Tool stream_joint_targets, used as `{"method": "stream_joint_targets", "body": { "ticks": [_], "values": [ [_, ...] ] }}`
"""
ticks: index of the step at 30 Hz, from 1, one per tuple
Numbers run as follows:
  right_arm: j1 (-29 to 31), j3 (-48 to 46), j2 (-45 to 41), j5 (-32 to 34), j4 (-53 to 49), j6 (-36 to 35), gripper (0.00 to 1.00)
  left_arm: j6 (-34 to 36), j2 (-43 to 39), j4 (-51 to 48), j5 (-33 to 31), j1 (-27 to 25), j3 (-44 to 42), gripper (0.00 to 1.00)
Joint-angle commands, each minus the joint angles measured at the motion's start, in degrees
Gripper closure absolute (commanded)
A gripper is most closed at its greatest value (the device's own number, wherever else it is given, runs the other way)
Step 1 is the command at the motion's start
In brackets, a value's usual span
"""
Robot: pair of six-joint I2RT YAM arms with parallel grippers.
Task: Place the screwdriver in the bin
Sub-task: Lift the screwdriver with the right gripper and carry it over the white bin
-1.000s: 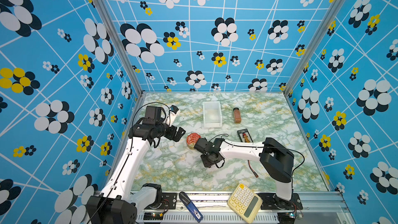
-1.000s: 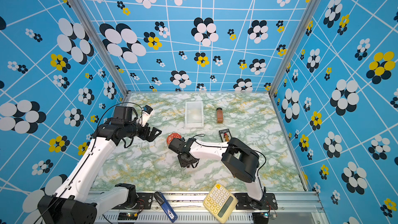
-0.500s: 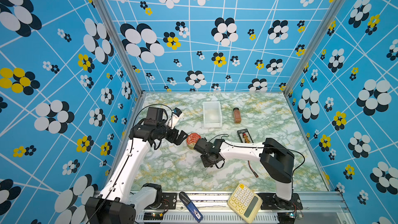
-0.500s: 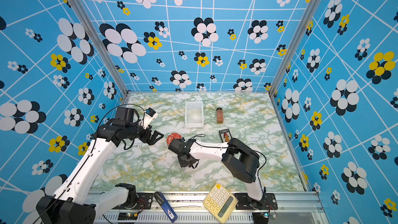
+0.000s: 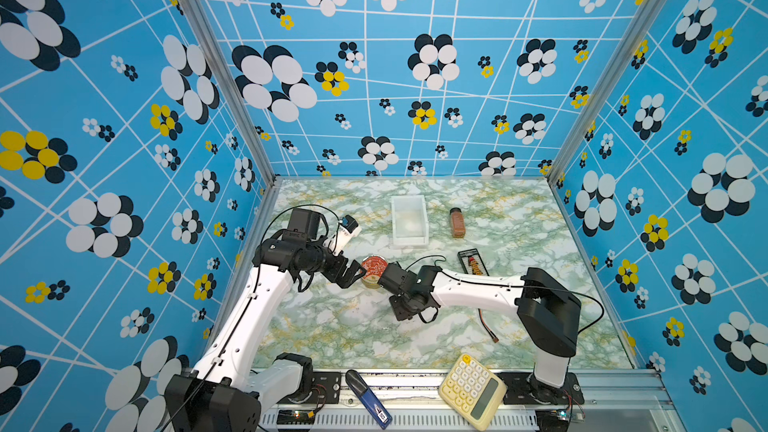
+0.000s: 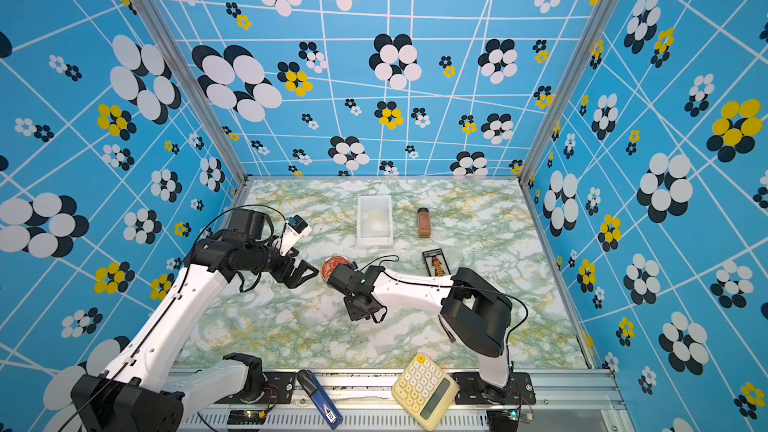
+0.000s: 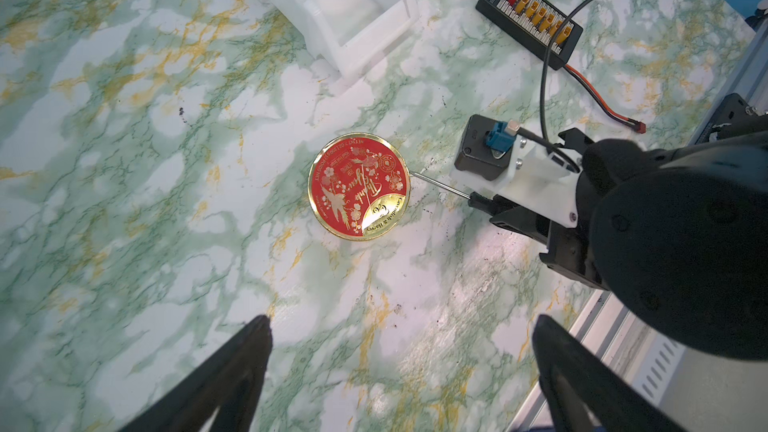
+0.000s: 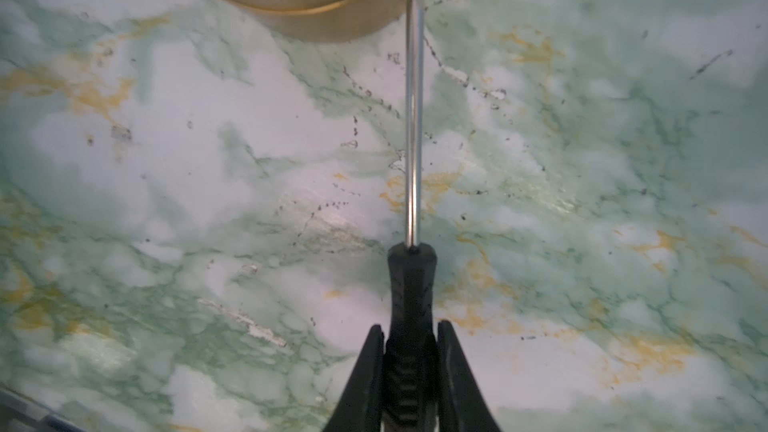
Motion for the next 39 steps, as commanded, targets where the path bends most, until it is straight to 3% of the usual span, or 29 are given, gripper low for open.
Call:
{"method": "stream_joint_targets", "body": {
  "ticks": [1,9,18,26,32,39],
  "values": [
    [-1.7,-1.2,-2.9,-2.2,-2.9,-1.3,0.82,2.2,-1.4,-2.2,0.7,-0.4,0.9,0.01],
    [-6.0,0.2,-6.2,-4.9,-7.7,-4.4,0.82,2.1,-1.9,-2.3,1.4,-0.3,1.6,0.01],
    [-16.2,12.7,-2.3,-8.3,-12.5,-10.9,0.81,1.8,-2.1,-3.3,2.1,-0.4,4.0,0.01],
    [-25.3,32.7,11.8,-8.1,-15.2,-16.6,0.81,2.2,-2.7,-3.0,1.0,-0.2,2.7,0.01],
    [-27.1,48.0,22.9,-5.9,-20.9,-20.5,0.81,2.1,-2.8,-3.1,0.8,0.0,3.1,0.01],
    [-28.1,55.8,29.3,-4.2,-21.6,-22.4,0.81,2.0,-3.0,-2.8,0.5,0.0,2.4,0.01]
  ]
}}
